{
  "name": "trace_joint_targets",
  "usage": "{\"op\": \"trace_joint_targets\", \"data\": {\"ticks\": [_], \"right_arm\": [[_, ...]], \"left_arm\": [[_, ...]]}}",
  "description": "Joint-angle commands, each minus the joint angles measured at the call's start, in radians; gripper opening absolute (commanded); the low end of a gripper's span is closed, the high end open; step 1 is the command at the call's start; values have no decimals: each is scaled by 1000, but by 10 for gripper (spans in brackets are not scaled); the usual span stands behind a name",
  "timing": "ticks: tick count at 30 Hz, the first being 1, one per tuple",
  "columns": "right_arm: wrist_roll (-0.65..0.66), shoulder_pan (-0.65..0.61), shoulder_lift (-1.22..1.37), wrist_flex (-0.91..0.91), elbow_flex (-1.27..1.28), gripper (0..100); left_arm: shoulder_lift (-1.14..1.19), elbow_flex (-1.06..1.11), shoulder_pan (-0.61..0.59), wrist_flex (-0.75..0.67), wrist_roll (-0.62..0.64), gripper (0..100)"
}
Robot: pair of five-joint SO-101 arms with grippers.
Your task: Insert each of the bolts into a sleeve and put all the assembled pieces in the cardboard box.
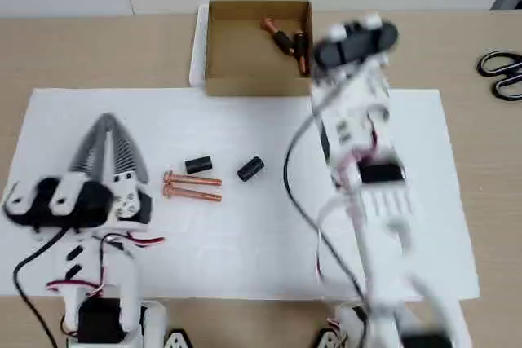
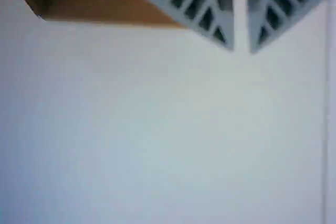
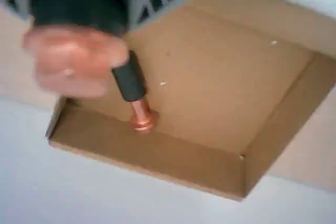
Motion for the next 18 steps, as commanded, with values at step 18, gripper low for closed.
{"op": "trace_joint_targets", "data": {"ticks": [18], "right_arm": [[-8, -117, 1503, 13, -1653, 4]], "left_arm": [[-35, -4, -35, -15, -3, 6]]}}
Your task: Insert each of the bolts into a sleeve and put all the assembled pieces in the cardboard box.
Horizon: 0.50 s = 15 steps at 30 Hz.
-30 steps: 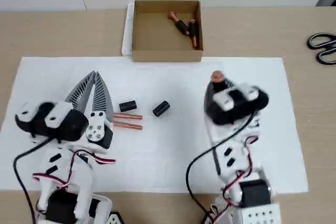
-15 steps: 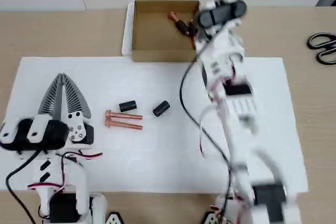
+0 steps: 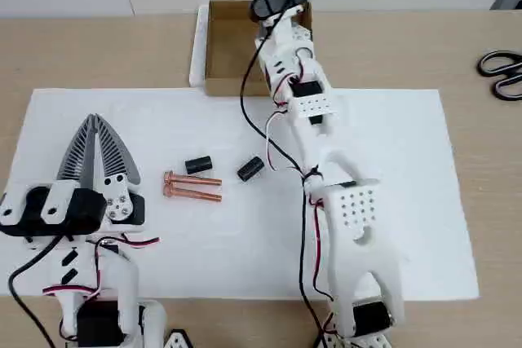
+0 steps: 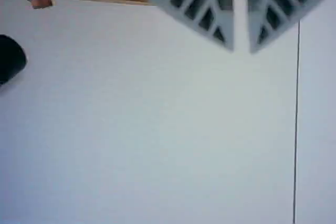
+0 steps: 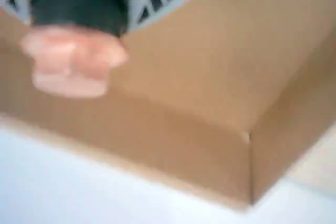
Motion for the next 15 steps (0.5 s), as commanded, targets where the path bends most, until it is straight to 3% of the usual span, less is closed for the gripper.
{"op": "trace_joint_targets", "data": {"ticks": [1, 11, 15], "right_arm": [[-8, -10, 91, 59, -276, 4], [-6, -13, 346, 205, -551, 15], [-6, -15, 361, 289, -568, 147]], "left_arm": [[-9, -4, -3, -12, -5, 6], [-9, -2, -2, -12, -5, 6], [-9, -2, -2, -12, -5, 6]]}}
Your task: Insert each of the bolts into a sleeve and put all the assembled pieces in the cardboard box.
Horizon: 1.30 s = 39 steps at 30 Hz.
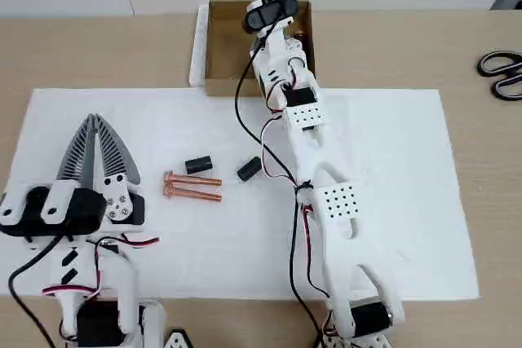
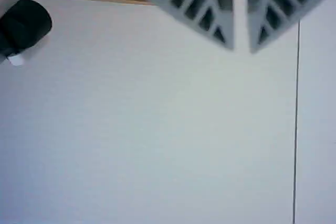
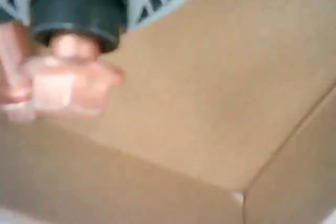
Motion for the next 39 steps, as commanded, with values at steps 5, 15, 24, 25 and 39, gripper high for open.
{"op": "trace_joint_targets", "data": {"ticks": [5, 15, 24, 25, 39], "right_arm": [[-3, -7, -15, 114, -61, 238], [-11, -8, -96, 395, -218, 214], [-11, -45, -251, 954, -405, 214], [-11, -45, -275, 1000, -405, 214], [-6, -117, -467, 1311, -195, 215]], "left_arm": [[-9, -2, -2, -12, -5, 6], [-9, -2, -2, -12, -3, 6], [-9, -2, -2, -12, -3, 6], [-9, -2, -2, -12, -3, 6], [-9, -2, -2, -12, -3, 6]]}}
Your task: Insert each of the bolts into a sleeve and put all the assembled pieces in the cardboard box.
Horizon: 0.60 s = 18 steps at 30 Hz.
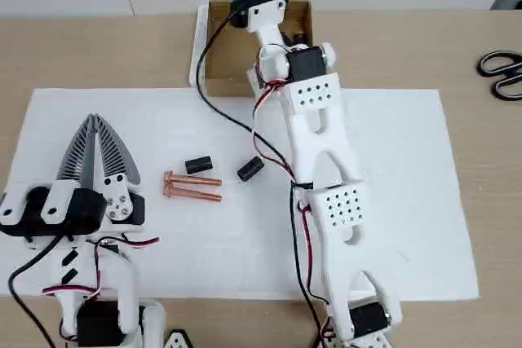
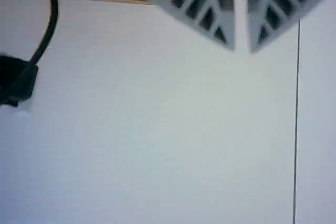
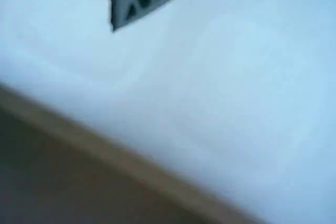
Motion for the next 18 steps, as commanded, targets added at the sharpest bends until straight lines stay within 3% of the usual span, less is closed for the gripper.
{"op": "trace_joint_targets", "data": {"ticks": [1, 11, 18], "right_arm": [[-6, -47, -157, 13, 117, 215], [-9, -176, -496, 5, 724, 215], [-8, -145, -587, -1, 738, 213]], "left_arm": [[-9, -2, -2, -12, -3, 6], [-9, -2, -2, 9, -5, 6], [-9, -4, -37, 161, -2, 6]]}}
